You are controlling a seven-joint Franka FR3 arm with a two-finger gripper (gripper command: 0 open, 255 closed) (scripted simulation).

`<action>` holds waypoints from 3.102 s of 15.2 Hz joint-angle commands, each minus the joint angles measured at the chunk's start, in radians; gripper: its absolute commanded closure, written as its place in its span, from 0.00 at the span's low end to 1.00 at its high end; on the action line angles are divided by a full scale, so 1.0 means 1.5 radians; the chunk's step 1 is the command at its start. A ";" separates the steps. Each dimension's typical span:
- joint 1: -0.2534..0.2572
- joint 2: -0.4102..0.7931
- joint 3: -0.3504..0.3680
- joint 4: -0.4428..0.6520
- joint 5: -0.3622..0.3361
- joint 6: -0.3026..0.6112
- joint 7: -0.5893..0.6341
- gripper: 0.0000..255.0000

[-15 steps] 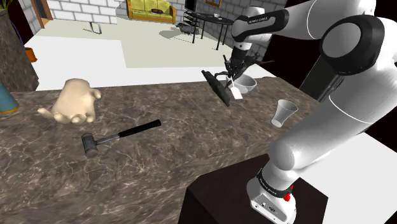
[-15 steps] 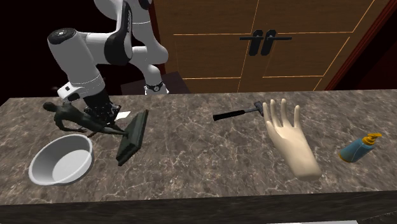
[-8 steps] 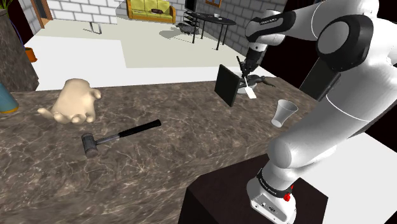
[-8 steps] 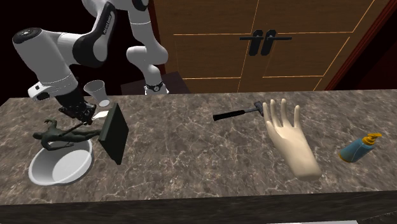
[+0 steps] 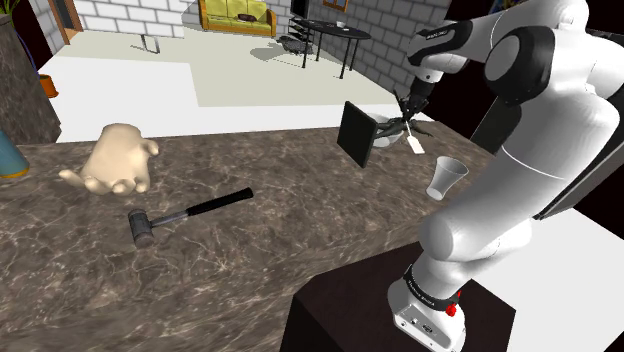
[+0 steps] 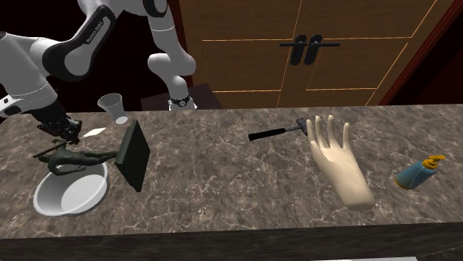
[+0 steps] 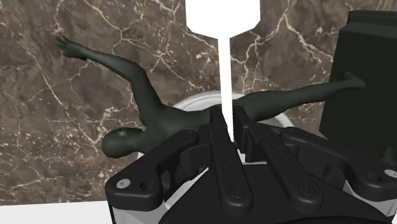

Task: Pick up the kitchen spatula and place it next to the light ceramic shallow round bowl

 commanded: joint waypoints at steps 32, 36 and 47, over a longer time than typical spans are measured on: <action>-0.229 0.353 -0.075 0.355 0.165 -0.047 -0.317 1.00; -0.228 0.361 -0.072 0.330 0.170 -0.016 -0.322 1.00; -0.228 0.389 -0.063 0.283 0.186 0.057 -0.335 1.00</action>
